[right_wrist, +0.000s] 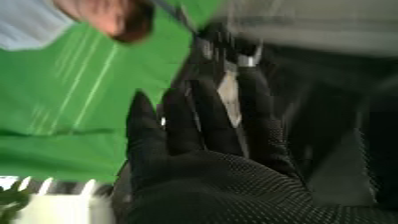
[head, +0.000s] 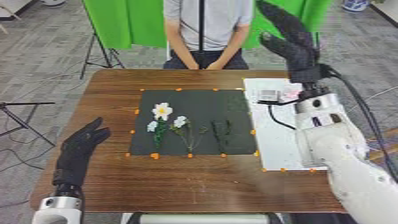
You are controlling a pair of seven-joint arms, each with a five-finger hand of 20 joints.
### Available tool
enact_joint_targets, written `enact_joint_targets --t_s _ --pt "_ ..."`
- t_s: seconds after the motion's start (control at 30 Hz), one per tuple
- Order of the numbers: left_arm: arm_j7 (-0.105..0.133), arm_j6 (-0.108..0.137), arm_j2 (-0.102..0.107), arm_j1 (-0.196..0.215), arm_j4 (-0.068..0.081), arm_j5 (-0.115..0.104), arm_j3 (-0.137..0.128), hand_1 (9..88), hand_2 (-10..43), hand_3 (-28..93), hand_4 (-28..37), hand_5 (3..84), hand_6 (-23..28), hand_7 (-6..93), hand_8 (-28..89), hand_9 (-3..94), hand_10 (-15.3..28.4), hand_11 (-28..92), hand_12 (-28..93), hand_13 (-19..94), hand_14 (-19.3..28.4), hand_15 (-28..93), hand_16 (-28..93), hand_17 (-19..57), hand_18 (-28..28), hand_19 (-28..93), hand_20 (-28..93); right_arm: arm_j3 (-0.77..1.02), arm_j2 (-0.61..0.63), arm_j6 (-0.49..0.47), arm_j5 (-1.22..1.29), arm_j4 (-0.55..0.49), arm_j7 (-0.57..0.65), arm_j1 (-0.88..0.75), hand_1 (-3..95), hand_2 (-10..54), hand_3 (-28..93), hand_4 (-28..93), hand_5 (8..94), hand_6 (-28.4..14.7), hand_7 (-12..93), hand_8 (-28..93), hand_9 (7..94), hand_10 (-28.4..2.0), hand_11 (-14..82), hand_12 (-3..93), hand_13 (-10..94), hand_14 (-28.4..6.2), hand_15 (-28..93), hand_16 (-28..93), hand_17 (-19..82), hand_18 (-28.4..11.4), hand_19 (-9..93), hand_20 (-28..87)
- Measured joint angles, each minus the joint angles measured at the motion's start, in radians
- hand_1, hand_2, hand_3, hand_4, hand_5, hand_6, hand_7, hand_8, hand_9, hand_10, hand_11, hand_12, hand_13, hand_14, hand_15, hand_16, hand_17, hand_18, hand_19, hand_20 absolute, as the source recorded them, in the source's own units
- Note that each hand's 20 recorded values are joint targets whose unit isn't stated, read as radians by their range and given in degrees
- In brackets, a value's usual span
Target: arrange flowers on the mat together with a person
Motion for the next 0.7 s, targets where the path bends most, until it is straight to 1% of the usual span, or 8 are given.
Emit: enact_joint_targets --t_s 0.1,0.23,0.3,0.37,0.47,0.53,0.6,0.7 --pt "0.0 0.0 -0.003 0.0 0.0 0.0 0.0 25.8 -9.5 68 -27.4 44.7 4.8 6.5 -5 46.8 13.8 15 11 37 17.4 10 2 7.9 13.1 3 18 0.139 -0.073 -0.058 0.103 -0.026 -0.088 -0.135 0.8 4.6 74 -20 27.5 0.5 5 -8 29.4 -14.0 0.5 6.7 18 -9.7 0 7 10 -11.2 0 21" --pt "0.0 0.0 -0.006 0.004 0.0 0.0 -0.001 25.7 -9.5 68 -27.5 44.7 4.9 6.4 -5 46.9 13.8 16 11 37 17.4 10 2 7.9 13.0 3 18 0.319 -0.204 -0.286 0.314 -0.043 -0.244 -0.31 0.4 3.9 75 -20 29.1 0.5 6 -8 30.4 -13.6 1.1 6.7 19 -9.3 1 7 11 -12.3 0 21" --pt "0.0 0.0 -0.007 0.008 -0.002 0.0 -0.004 25.8 -9.5 68 -27.6 44.7 4.9 6.4 -5 46.9 13.8 15 11 37 17.4 10 2 7.9 12.9 3 18 0.366 -0.252 -0.334 0.426 -0.047 -0.307 -0.397 0.6 3.1 76 -20 29.5 0.5 6 -8 30.8 -13.6 1.3 6.8 20 -9.1 2 7 11 -12.5 0 21" --pt "0.0 0.0 -0.008 0.012 -0.004 0.0 -0.007 25.8 -9.5 68 -27.6 44.7 4.9 6.4 -5 47.0 13.8 16 11 37 17.4 10 2 8.1 12.7 3 18 0.374 -0.279 -0.301 0.522 -0.051 -0.323 -0.482 0.6 2.8 76 -20 29.7 0.5 7 -8 31.1 -13.7 1.4 6.8 20 -9.0 2 7 12 -12.6 0 21" --pt "0.0 0.0 -0.008 0.015 -0.005 0.0 -0.008 25.8 -9.5 68 -27.7 44.8 4.8 6.5 -5 47.0 13.9 16 11 38 17.3 10 2 8.7 12.2 3 18 0.355 -0.292 -0.146 0.648 -0.052 -0.309 -0.603 0.8 2.8 76 -20 30.0 0.4 7 -8 31.5 -13.7 1.6 6.9 21 -9.0 3 7 12 -12.6 0 21" --pt "0.001 0.0 -0.008 0.015 -0.005 0.0 -0.008 25.7 -9.5 68 -27.6 44.8 4.8 6.5 -5 47.1 14.0 15 11 38 17.2 11 2 9.0 11.8 2 18 0.354 -0.292 -0.087 0.718 -0.049 -0.301 -0.672 0.8 2.8 76 -20 30.2 0.2 7 -8 31.6 -13.7 1.6 6.9 21 -8.8 3 6 12 -12.5 0 21" --pt "0.004 0.0 -0.008 0.014 -0.004 -0.001 -0.007 25.6 -9.5 68 -27.6 44.8 4.9 6.4 -5 47.2 14.1 15 11 38 17.1 11 2 9.1 11.7 2 18 0.364 -0.292 -0.099 0.754 -0.041 -0.299 -0.727 0.9 2.8 76 -20 30.4 0.0 7 -8 31.7 -13.8 1.7 7.0 21 -8.8 3 6 12 -12.5 0 21" --pt "0.007 0.0 -0.007 0.012 -0.003 -0.001 -0.006 25.2 -9.5 69 -27.8 45.0 5.0 6.4 -5 47.1 14.0 16 11 38 17.1 11 1 9.2 11.7 2 18 0.389 -0.292 -0.186 0.749 -0.031 -0.305 -0.781 1.0 2.6 76 -20 31.1 -1.3 7 -8 32.0 -13.9 1.8 7.1 21 -8.8 4 6 13 -12.5 0 21"
